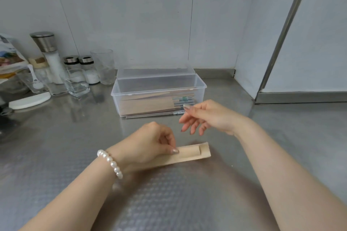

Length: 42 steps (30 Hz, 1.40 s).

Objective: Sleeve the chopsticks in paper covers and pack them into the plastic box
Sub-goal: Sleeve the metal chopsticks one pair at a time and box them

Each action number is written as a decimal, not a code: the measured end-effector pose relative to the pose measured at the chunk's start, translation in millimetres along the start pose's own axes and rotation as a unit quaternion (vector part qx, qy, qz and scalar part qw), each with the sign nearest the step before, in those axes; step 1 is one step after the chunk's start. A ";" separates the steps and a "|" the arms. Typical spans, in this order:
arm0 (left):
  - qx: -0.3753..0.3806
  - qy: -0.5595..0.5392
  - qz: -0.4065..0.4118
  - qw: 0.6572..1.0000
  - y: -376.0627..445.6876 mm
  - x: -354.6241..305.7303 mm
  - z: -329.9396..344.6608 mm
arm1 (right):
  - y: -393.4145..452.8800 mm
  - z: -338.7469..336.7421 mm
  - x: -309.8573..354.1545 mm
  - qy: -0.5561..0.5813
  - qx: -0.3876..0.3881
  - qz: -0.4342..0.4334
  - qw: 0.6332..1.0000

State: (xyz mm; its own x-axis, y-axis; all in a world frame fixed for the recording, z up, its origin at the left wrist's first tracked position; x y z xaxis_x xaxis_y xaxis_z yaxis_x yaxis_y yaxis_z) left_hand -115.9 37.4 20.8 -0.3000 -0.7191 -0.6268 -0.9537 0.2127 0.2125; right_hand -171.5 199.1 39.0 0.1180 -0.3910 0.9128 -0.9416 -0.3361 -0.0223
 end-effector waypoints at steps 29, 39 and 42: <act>-0.249 0.018 0.088 0.964 6.7 8.7 0.8 | 2.5 8.5 -11.6 0.080 0.012 0.031 0.996; -0.268 0.000 0.035 0.963 8.2 15.4 -1.2 | 18.0 0.1 -20.3 -0.002 -0.190 -0.067 0.979; -0.260 0.009 0.004 0.966 8.9 20.7 -1.2 | 25.6 -1.0 -30.6 -0.226 -0.233 -0.145 0.935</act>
State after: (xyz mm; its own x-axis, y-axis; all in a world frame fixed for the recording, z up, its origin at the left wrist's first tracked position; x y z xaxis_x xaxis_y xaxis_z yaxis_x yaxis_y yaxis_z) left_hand -130.6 23.6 10.7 -0.3029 -0.7307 -0.6119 -0.8117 -0.1387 0.5674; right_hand -199.5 203.3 10.9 0.4121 -0.6981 0.5855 -0.8720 -0.1158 0.4756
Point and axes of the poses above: each hand's wrist, its own y-axis towards the middle knuckle, its own z-axis out of the palm, x = y × z, the point moved 3 cm from there along y, towards the middle knuckle, and after that the axes turned 15 degrees about -x, right-handed, at the moved point
